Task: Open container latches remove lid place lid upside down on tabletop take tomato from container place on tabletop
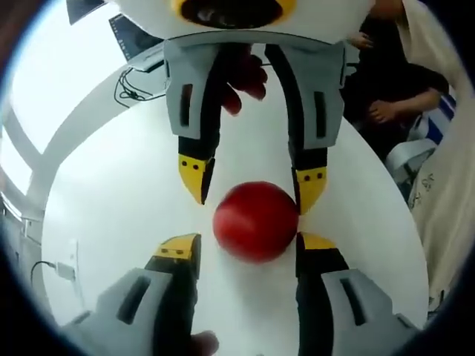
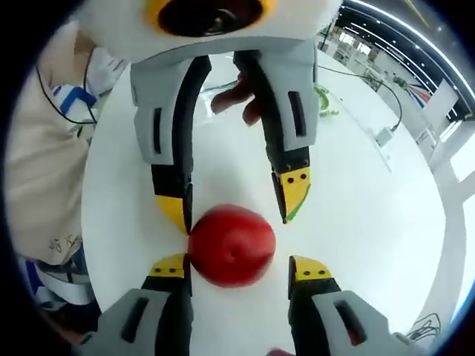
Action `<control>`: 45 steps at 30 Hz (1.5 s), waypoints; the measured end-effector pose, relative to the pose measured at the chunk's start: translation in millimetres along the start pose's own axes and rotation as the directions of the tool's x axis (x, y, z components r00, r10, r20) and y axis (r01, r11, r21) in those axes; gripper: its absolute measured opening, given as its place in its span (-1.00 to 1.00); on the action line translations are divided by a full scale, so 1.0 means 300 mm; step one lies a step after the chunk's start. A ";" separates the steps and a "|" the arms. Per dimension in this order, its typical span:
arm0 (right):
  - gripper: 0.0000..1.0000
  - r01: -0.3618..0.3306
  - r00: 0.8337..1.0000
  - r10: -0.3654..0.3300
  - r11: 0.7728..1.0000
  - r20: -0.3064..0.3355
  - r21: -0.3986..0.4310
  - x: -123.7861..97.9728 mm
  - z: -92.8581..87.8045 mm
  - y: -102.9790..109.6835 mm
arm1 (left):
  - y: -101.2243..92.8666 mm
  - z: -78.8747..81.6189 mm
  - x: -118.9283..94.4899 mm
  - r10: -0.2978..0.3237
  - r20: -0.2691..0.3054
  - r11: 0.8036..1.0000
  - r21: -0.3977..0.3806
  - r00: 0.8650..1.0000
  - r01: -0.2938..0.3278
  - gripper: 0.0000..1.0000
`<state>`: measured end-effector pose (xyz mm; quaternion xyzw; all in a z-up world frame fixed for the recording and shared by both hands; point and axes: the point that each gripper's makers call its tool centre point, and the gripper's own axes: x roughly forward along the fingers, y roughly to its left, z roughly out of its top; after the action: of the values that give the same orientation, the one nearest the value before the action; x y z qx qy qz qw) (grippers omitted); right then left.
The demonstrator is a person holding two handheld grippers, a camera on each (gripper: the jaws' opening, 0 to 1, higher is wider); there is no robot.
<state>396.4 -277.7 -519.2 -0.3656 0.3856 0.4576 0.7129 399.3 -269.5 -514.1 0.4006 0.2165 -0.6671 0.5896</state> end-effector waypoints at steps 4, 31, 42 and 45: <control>-0.07 0.010 1.000 -0.010 1.000 0.017 0.002 -0.024 0.023 -0.010 | 0.028 0.019 -0.052 0.035 0.035 0.999 -0.004 0.999 -0.034 -0.13; -0.07 0.200 0.930 -0.214 0.977 0.299 0.078 -0.263 0.293 -0.137 | 0.063 -0.106 -0.543 0.282 0.129 0.959 -0.066 0.951 -0.276 -0.17; -0.13 0.321 0.818 -0.369 0.930 0.441 0.182 -0.340 0.377 -0.231 | 0.044 -0.232 -0.706 0.417 0.160 0.906 -0.152 0.895 -0.395 -0.17; -0.13 0.349 0.774 -0.416 0.909 0.477 0.227 -0.370 0.397 -0.261 | 0.032 -0.266 -0.736 0.447 0.154 0.891 -0.168 0.881 -0.423 -0.17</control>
<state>463.7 -239.3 -355.9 -0.2549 0.1262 0.3587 0.8891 427.2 -75.4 -384.6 0.3351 0.1069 -0.5369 0.7668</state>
